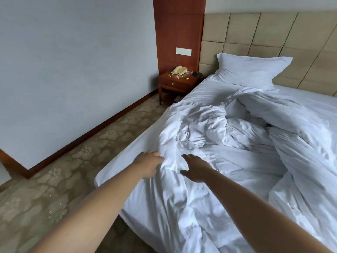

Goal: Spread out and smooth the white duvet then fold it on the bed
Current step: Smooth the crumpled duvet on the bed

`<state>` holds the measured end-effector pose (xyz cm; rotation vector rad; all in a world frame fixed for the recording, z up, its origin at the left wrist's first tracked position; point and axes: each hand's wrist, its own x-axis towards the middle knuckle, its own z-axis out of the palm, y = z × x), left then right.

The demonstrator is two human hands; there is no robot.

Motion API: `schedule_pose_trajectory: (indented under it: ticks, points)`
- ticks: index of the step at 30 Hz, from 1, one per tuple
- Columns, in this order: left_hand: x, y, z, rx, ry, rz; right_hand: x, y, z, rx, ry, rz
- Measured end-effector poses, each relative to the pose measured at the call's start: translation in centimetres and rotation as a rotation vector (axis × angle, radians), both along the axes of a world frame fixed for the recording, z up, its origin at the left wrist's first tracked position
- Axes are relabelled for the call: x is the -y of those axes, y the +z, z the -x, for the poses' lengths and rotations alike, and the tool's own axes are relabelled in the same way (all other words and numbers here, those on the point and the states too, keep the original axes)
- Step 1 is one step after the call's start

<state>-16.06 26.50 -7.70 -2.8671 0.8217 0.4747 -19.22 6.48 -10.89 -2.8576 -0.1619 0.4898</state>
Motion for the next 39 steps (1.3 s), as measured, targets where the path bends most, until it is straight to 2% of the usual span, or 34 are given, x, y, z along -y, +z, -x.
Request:
schedule_pose_trajectory:
  ticks: [7,12,17,24,29,33,37,39]
  points:
    - [-5.5,-0.9,-6.5,-0.069,-0.047,0.05,-6.0,-1.2,-4.3,-0.024,-0.059,0.039]
    - [-7.8,-3.8,-12.8,-0.091,-0.113,0.036,-8.6,-5.5,-10.3,-0.076,-0.122,0.053]
    - [-7.8,-7.9,-22.3,-0.104,-0.213,-0.014,-10.6,-11.7,-18.9,-0.123,-0.284,0.001]
    - [-6.3,-14.9,-32.1,-0.252,-0.362,-0.073,-12.5,-18.8,-26.3,-0.23,-0.603,-0.043]
    - [-5.5,-19.1,-35.3,-0.323,-0.444,-0.116,-13.0,-22.6,-28.0,-0.336,-0.64,0.053]
    - [-4.2,-21.5,-36.4,-0.357,-0.502,-0.119,-13.2,-24.8,-28.9,-0.402,-0.766,0.061]
    - [-3.9,-22.6,-36.8,-0.32,-0.553,-0.12,-14.6,-24.3,-29.2,-0.237,-0.951,-0.006]
    - [-4.0,-22.3,-36.6,-0.259,-0.581,-0.129,-16.1,-22.7,-28.9,-0.222,-1.007,-0.048]
